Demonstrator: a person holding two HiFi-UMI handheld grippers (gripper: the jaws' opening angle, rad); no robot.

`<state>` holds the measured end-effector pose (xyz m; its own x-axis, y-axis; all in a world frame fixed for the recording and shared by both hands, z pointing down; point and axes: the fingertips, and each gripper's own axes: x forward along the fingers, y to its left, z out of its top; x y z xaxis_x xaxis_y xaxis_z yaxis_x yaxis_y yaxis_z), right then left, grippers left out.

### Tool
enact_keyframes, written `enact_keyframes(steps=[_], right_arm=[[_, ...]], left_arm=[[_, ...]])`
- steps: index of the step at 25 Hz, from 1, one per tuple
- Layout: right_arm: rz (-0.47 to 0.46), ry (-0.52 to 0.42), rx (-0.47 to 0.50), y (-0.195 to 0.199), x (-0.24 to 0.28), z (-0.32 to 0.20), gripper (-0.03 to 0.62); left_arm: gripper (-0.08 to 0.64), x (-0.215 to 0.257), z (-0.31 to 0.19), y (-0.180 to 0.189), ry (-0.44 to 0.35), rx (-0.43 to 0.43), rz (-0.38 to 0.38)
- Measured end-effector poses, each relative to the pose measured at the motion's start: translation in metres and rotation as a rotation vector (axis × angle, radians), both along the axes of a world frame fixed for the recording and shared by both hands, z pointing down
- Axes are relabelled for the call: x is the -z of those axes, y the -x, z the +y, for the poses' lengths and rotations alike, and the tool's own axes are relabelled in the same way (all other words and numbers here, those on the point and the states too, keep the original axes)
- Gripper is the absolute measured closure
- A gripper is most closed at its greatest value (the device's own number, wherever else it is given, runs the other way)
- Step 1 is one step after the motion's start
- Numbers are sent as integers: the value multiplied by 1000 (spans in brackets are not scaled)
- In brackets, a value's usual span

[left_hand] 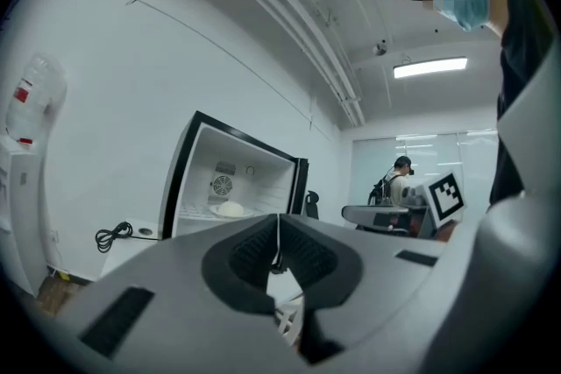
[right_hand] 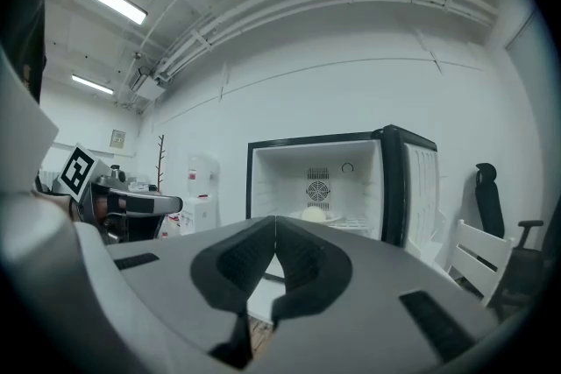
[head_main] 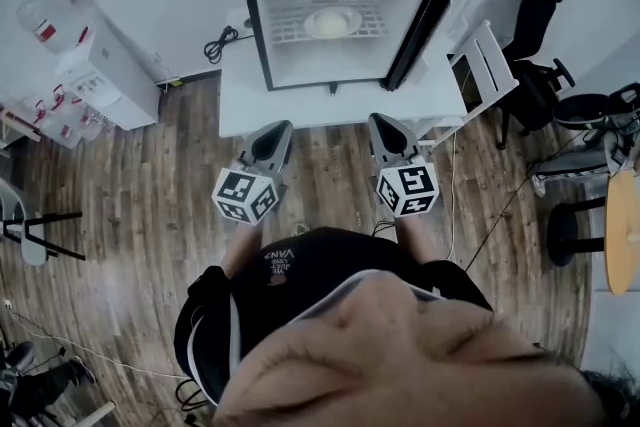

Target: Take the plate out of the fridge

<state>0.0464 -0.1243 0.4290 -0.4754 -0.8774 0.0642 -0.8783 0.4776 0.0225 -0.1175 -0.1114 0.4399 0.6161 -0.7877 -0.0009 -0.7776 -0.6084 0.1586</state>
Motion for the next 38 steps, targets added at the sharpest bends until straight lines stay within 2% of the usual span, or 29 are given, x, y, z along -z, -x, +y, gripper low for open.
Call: enact_keyframes(steps=[4,11,18,30,38], right_arm=[[-1,15,-2,15,-4,-20,580],[-1,26,-59,21,-9,-47,580],[7,43,-94,6,-13,-71,580],[15,36,12,2,-10,-144,580],[12,35,26,-14,-13,-182,580]], left_arm=[[543,-6,-23,13,25,5,-13],[543,-10,-57,16,30,-46,-25],[543,-25,-86,8,90,-40,-28],[543,-23,-148,-11,102,28,-18],[543,-24,-190,-31,94,32,-47]])
